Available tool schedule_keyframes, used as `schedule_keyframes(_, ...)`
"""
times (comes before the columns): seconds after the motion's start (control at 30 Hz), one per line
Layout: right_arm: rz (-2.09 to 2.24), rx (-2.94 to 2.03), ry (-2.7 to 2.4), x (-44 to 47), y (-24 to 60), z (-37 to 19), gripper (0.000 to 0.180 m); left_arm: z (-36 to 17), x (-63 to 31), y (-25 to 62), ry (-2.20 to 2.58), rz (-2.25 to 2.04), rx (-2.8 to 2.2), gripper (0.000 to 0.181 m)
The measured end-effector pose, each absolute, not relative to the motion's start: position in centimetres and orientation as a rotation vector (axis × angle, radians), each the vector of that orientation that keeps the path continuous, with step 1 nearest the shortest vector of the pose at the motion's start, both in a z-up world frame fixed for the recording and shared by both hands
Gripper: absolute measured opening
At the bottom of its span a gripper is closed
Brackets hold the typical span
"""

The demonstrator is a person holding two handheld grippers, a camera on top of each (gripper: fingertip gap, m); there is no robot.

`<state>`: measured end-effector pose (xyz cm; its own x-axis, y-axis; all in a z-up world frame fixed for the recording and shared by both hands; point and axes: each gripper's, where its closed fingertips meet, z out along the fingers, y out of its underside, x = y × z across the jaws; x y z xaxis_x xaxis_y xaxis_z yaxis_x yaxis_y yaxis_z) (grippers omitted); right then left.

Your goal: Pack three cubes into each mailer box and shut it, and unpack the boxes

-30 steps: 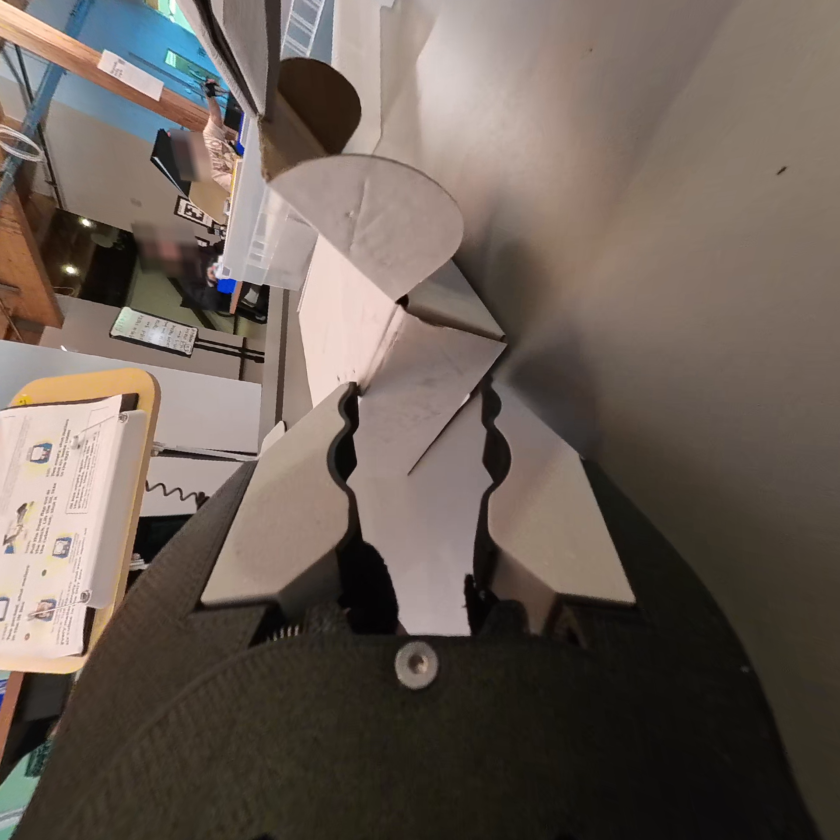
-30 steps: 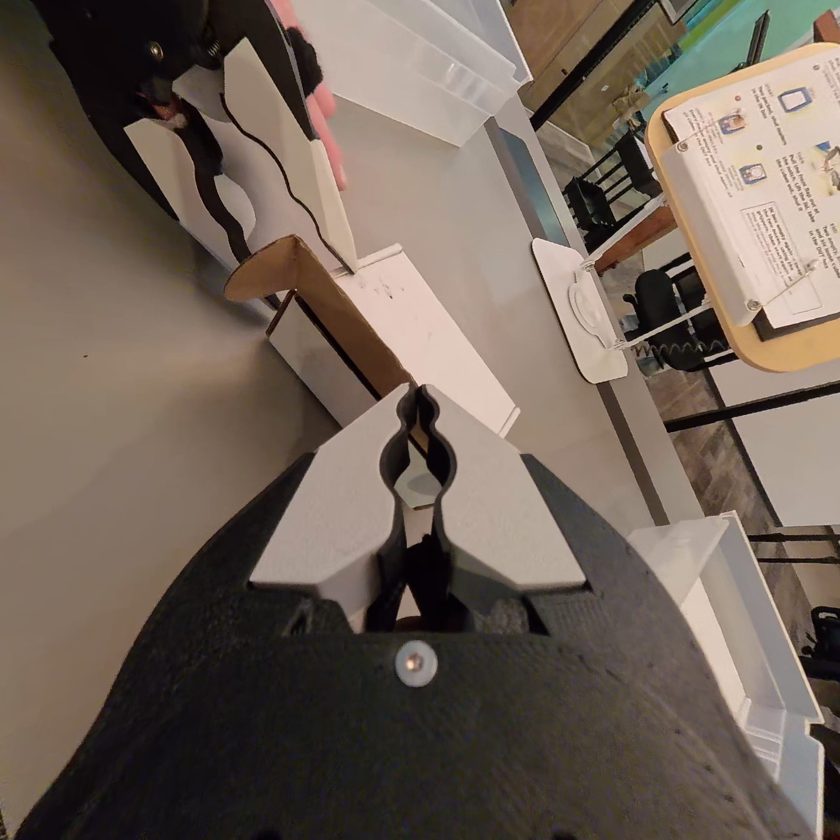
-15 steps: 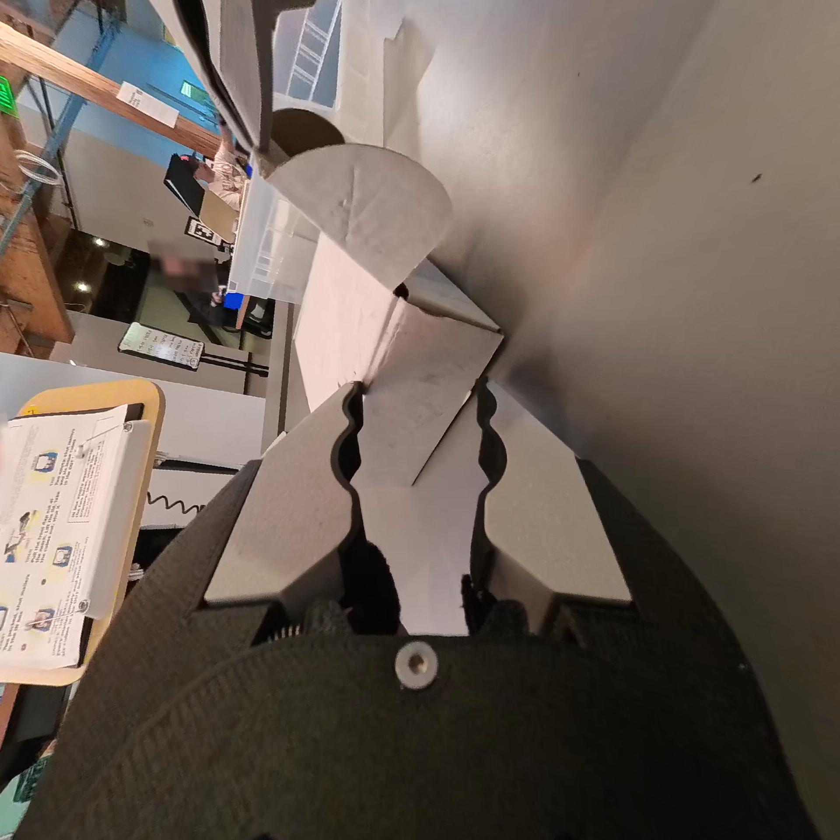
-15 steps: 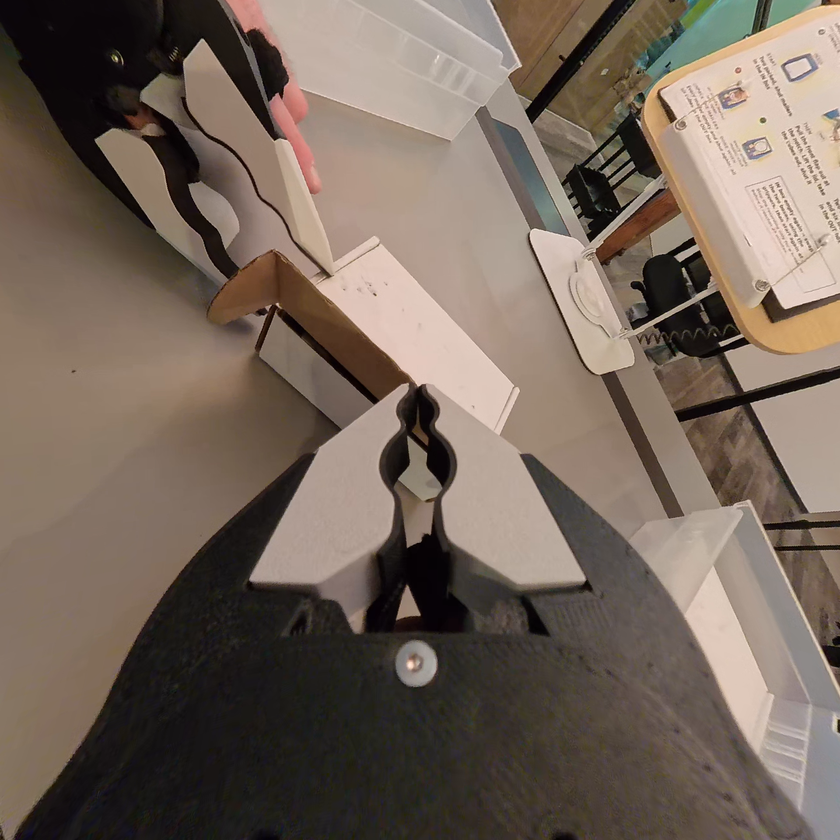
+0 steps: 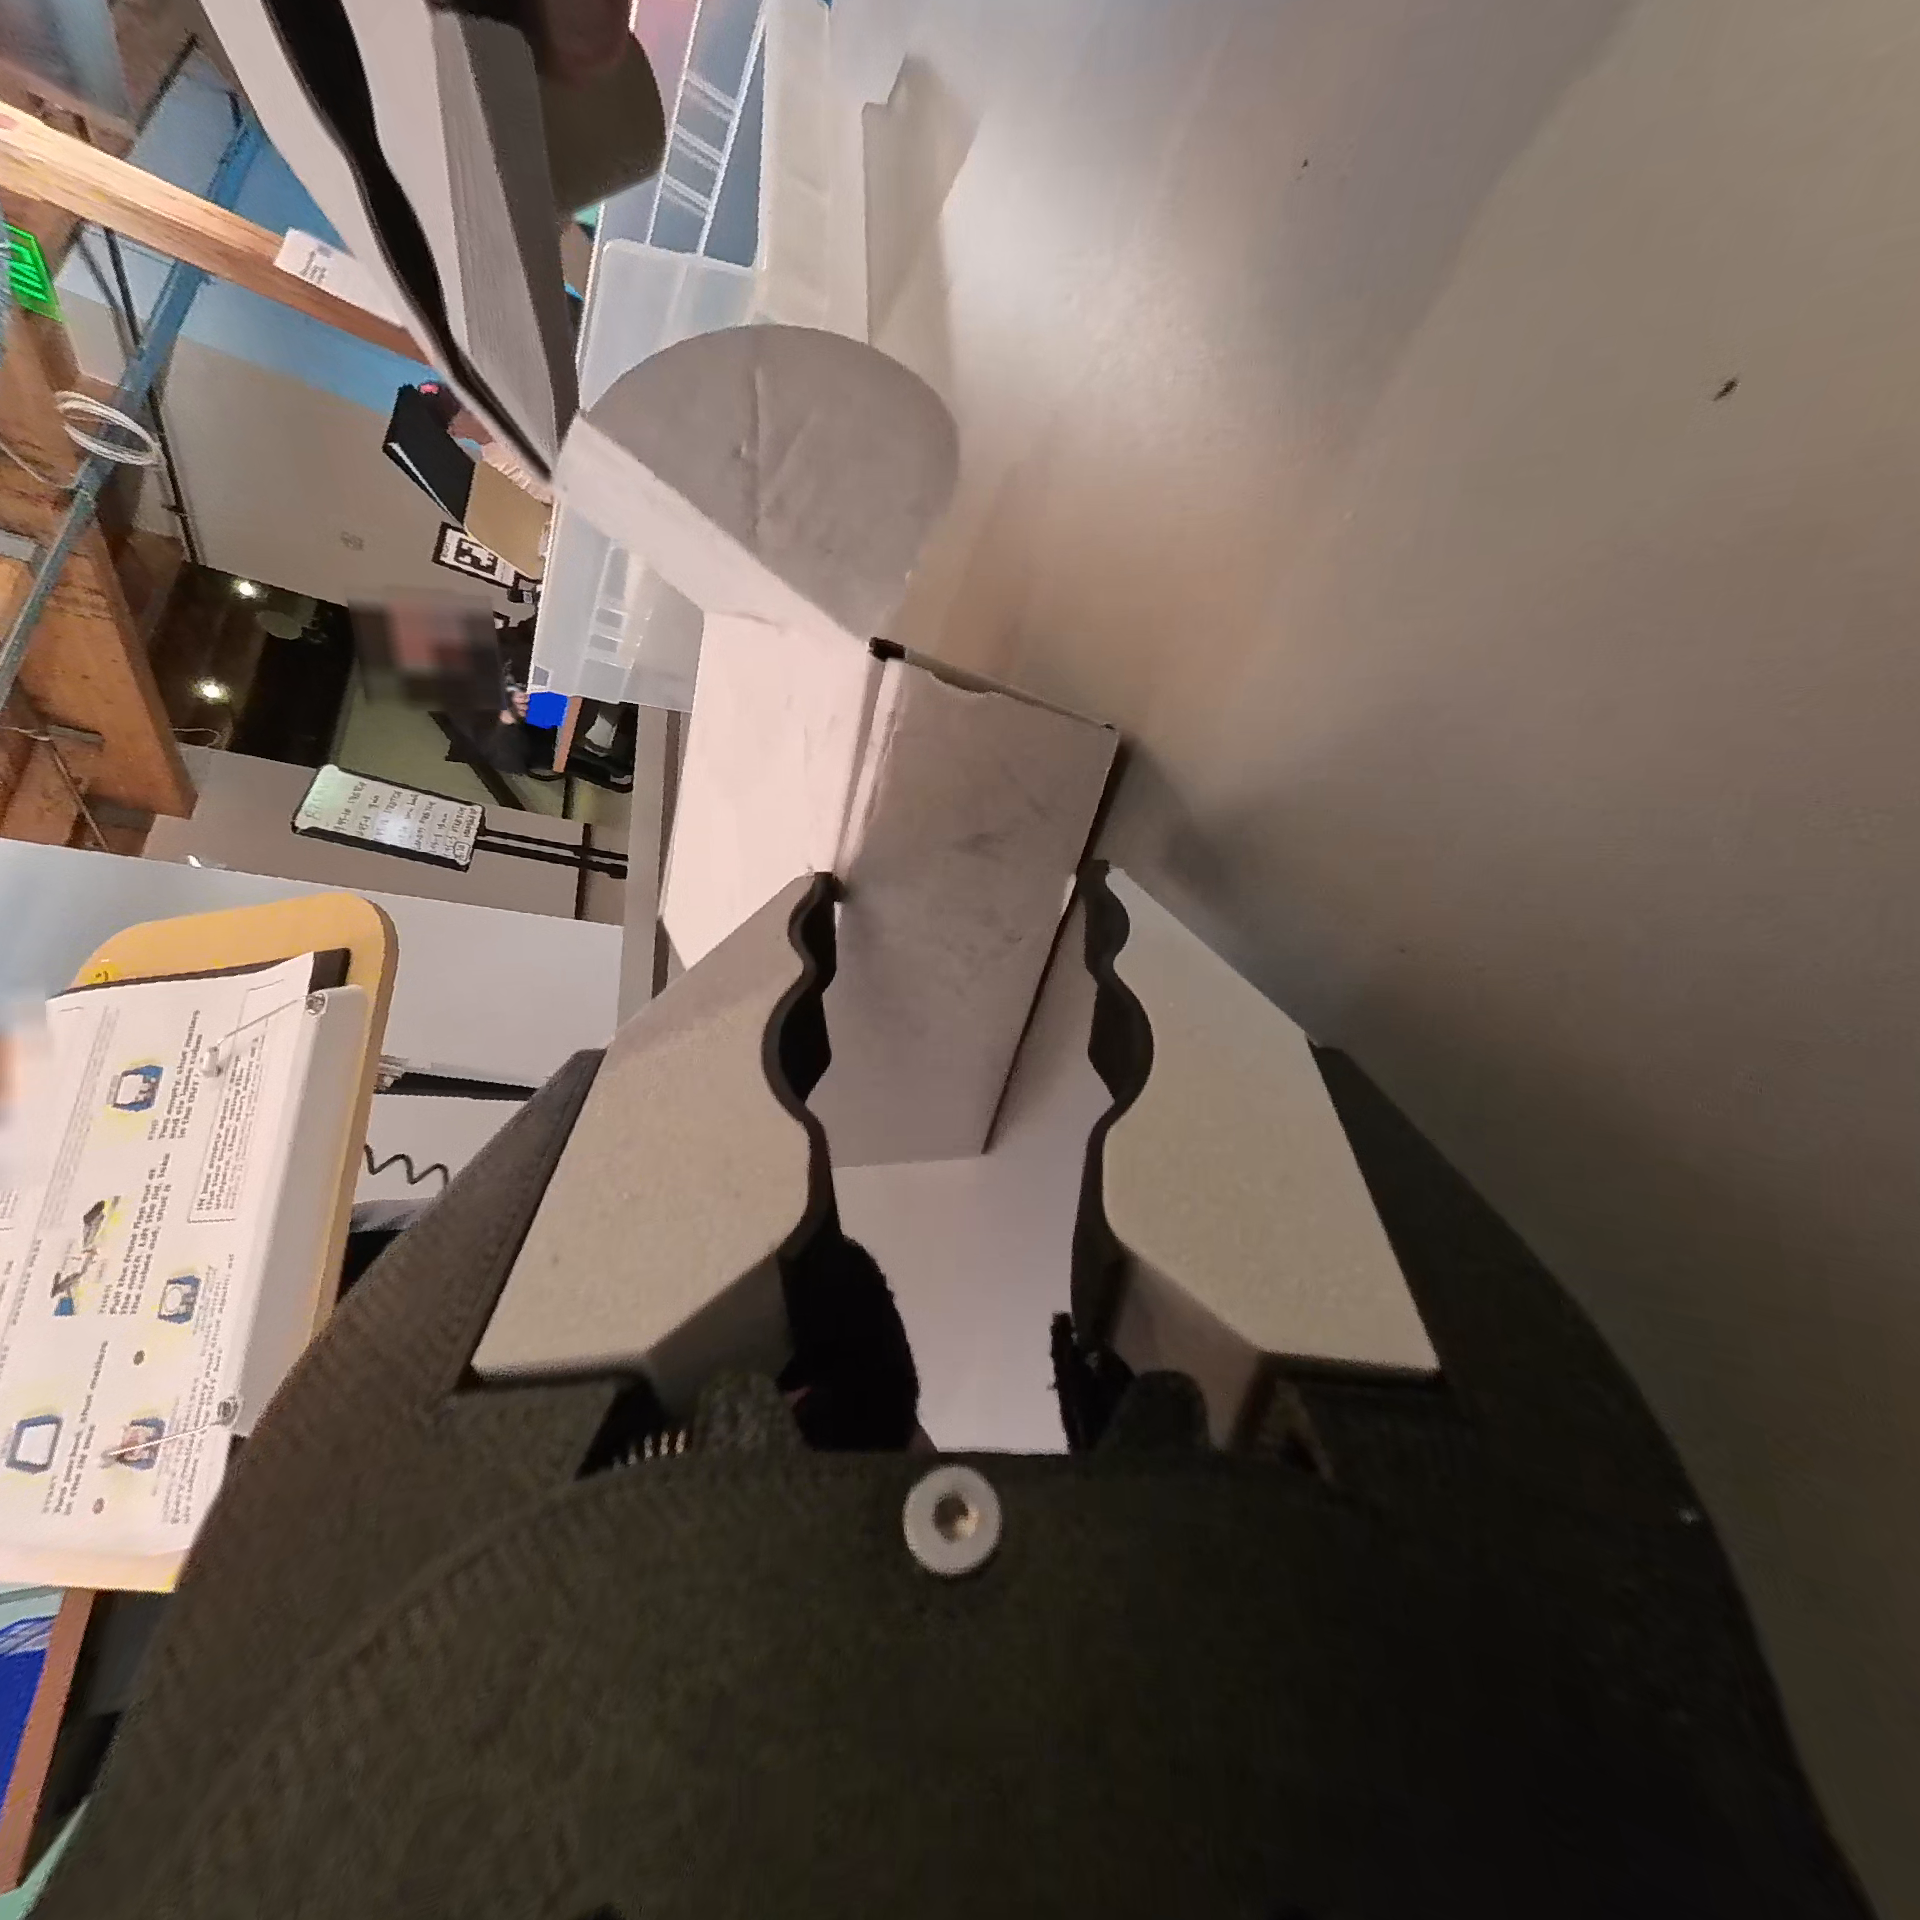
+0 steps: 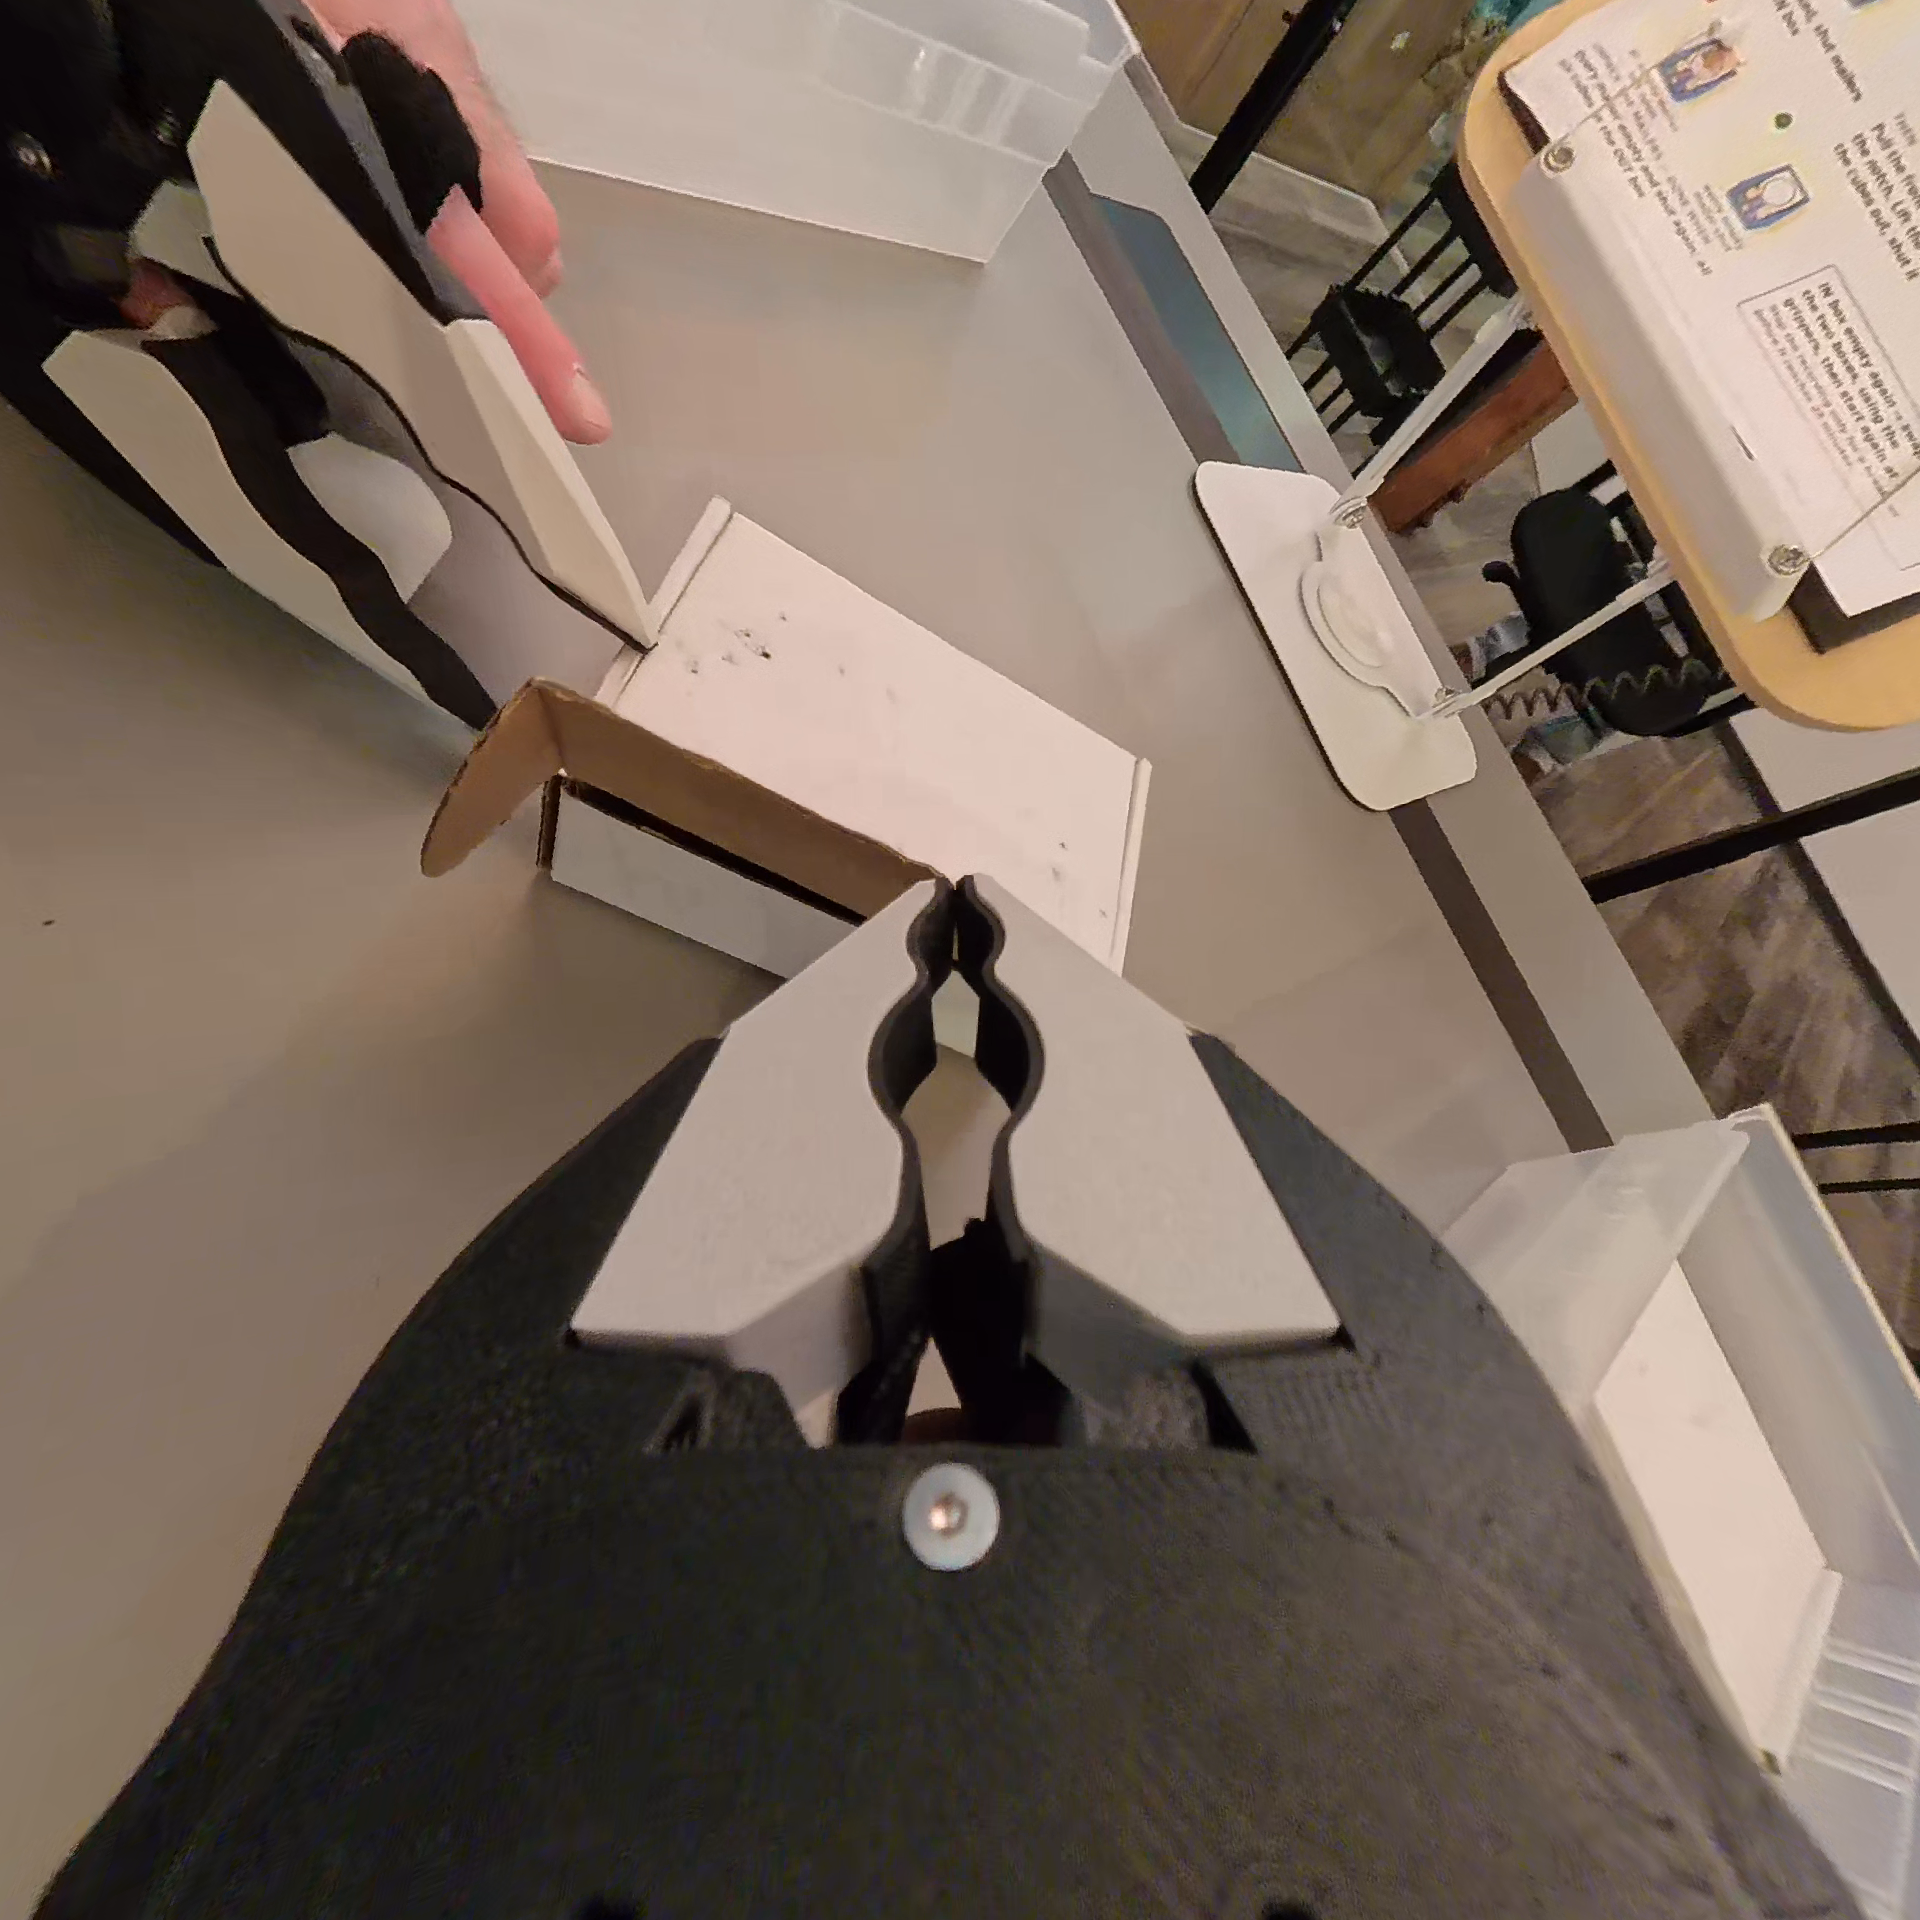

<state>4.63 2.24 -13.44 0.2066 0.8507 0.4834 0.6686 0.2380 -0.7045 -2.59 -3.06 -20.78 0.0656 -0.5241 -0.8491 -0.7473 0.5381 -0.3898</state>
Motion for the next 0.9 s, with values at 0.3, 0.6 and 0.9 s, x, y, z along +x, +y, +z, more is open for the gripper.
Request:
schedule_keyframes(0.3, 0.254, -1.548, -1.488, 4.5, 3.8, -13.6, 0.000, -20.7, -2.4, -3.0, 1.629, 0.265, -1.087, 0.045)
schedule_keyframes(0.6, 0.268, -1.555, -1.563, 3.6, 1.1, -13.7, 0.000, -19.9, -3.8, -1.4, 1.497, 0.200, -1.274, 0.057)
schedule_keyframes(0.9, 0.274, -1.526, -1.644, 1.9, -1.9, -14.5, 0.000, -21.2, -6.1, 1.5, 1.120, -0.082, -1.779, 0.140)
